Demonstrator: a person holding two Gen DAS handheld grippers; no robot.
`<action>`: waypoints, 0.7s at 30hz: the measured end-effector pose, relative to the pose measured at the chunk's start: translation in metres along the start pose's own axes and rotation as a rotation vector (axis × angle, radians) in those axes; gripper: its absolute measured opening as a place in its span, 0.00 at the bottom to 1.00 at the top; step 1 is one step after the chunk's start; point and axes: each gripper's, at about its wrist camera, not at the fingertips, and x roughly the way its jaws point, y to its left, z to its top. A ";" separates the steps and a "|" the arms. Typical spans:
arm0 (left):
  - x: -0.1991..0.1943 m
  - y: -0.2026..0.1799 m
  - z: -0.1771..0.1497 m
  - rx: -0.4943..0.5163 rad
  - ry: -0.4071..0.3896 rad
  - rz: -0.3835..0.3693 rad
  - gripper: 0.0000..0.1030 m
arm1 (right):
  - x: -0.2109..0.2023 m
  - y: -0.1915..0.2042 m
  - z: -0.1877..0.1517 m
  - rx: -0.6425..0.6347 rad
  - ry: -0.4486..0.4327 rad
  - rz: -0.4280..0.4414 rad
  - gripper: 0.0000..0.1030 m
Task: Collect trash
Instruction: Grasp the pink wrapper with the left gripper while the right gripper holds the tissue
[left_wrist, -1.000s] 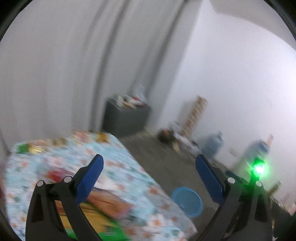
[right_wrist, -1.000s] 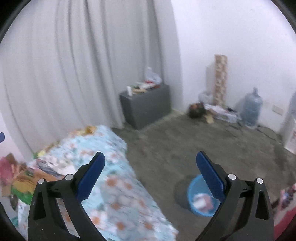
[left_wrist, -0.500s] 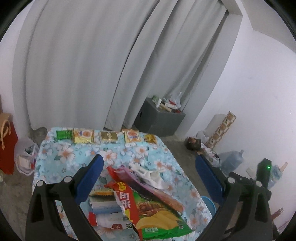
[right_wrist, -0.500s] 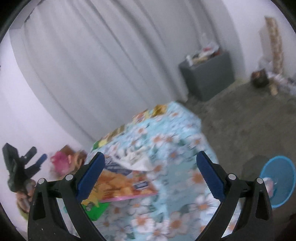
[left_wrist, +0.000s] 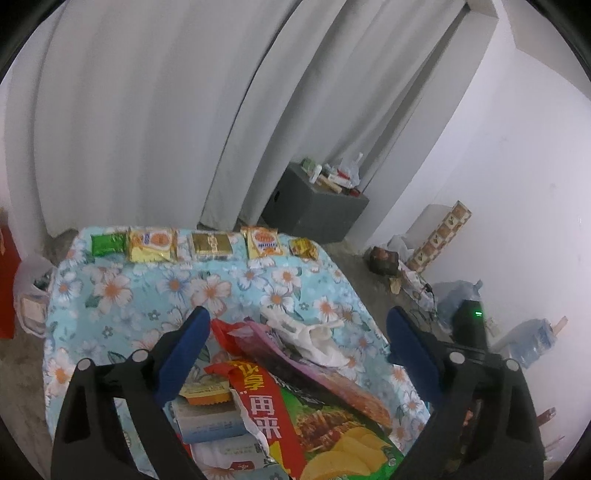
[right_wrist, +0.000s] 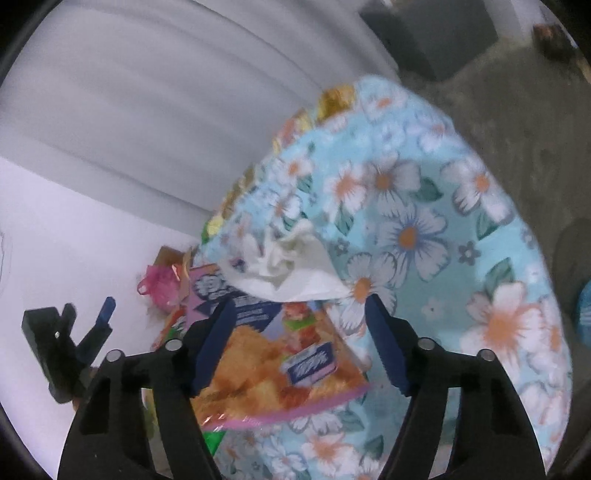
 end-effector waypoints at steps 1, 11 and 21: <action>0.004 0.003 0.000 -0.010 0.012 -0.001 0.88 | 0.010 -0.004 0.003 0.016 0.019 0.005 0.61; 0.038 0.002 -0.006 -0.129 0.212 -0.213 0.69 | 0.065 -0.016 0.025 0.062 0.112 -0.007 0.54; 0.093 0.008 -0.026 -0.294 0.525 -0.233 0.39 | 0.074 -0.020 0.028 0.070 0.119 0.004 0.49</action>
